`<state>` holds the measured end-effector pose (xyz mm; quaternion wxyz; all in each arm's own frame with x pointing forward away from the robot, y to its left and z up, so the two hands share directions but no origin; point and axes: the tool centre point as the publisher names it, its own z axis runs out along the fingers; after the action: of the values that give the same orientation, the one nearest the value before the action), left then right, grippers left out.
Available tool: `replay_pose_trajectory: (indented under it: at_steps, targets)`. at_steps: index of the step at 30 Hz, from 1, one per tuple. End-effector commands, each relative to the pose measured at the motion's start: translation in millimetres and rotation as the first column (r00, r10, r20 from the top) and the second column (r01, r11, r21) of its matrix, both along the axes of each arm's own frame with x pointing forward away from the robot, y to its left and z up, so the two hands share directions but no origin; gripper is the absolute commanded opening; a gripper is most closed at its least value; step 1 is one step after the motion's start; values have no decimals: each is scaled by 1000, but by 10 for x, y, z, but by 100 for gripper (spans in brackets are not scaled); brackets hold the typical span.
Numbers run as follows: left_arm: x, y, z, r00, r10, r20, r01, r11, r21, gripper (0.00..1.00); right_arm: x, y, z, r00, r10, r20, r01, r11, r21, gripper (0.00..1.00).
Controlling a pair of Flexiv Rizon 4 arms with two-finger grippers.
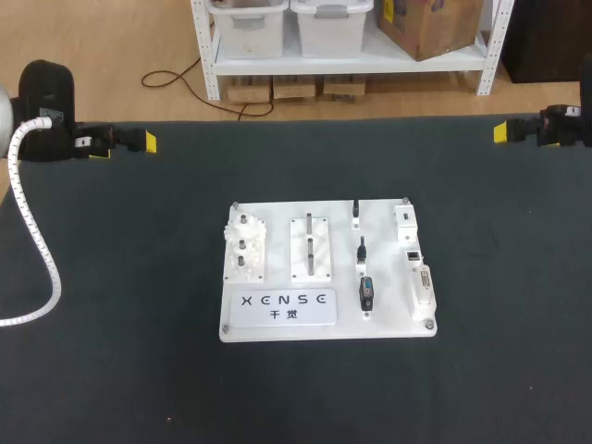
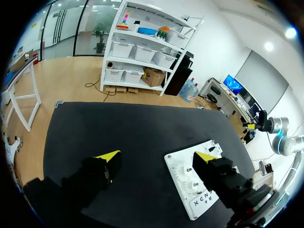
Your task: Insert the Ethernet cable into its matching sockets.
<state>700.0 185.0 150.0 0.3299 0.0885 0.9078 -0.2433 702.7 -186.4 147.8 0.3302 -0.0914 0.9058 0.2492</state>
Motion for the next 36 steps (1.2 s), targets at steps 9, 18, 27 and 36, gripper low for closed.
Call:
replay_pose_trajectory:
  at_steps: [9, 18, 27, 36]
  targets:
    - [0, 0, 0, 1000, 0, 0, 0, 1000, 0, 100, -1, 1, 2, 1000, 0, 0, 0, 1000, 0, 100]
    - [0, 0, 0, 1000, 0, 0, 0, 1000, 0, 100, -1, 1, 2, 1000, 0, 0, 0, 1000, 0, 100]
    - [0, 0, 0, 1000, 0, 0, 0, 1000, 0, 100, -1, 1, 2, 1000, 0, 0, 0, 1000, 0, 100]
    - [720, -273, 159, 845, -468, 258, 472, 880, 53, 100, -1, 1, 2, 1000, 0, 0, 0, 1000, 0, 100]
